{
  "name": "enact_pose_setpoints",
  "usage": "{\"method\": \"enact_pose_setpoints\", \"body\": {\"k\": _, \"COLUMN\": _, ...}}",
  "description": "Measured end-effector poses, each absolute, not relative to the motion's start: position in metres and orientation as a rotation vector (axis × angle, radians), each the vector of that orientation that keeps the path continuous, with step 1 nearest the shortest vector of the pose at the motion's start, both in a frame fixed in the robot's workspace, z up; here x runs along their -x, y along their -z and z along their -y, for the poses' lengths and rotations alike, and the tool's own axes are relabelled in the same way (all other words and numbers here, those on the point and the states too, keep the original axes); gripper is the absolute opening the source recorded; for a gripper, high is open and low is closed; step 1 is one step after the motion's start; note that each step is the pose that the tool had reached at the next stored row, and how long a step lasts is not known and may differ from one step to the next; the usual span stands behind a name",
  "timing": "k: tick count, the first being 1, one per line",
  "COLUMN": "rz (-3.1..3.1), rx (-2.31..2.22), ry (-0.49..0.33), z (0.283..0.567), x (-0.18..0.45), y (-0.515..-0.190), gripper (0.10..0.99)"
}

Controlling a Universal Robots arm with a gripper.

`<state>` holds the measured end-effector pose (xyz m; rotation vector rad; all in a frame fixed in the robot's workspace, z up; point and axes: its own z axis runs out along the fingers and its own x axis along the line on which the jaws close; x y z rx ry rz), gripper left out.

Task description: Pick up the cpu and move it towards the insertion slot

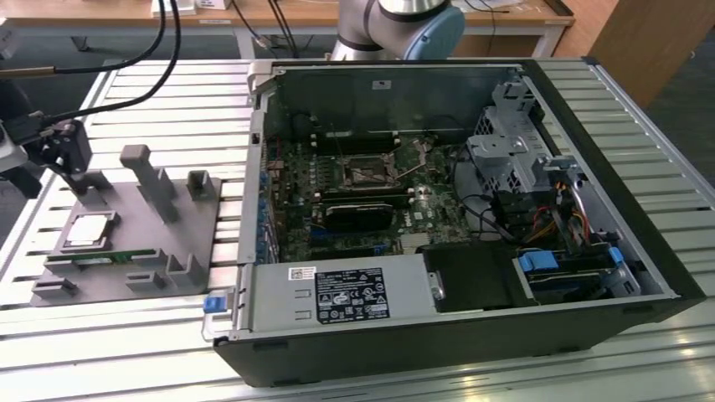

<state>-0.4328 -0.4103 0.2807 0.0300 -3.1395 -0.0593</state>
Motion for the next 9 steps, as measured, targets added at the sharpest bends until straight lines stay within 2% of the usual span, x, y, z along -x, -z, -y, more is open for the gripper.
{"method": "enact_pose_setpoints", "body": {"k": 9, "rz": 3.140, "rx": -0.030, "ry": 0.059, "z": 0.4114, "x": 0.4329, "y": -0.2697, "gripper": 0.588}}
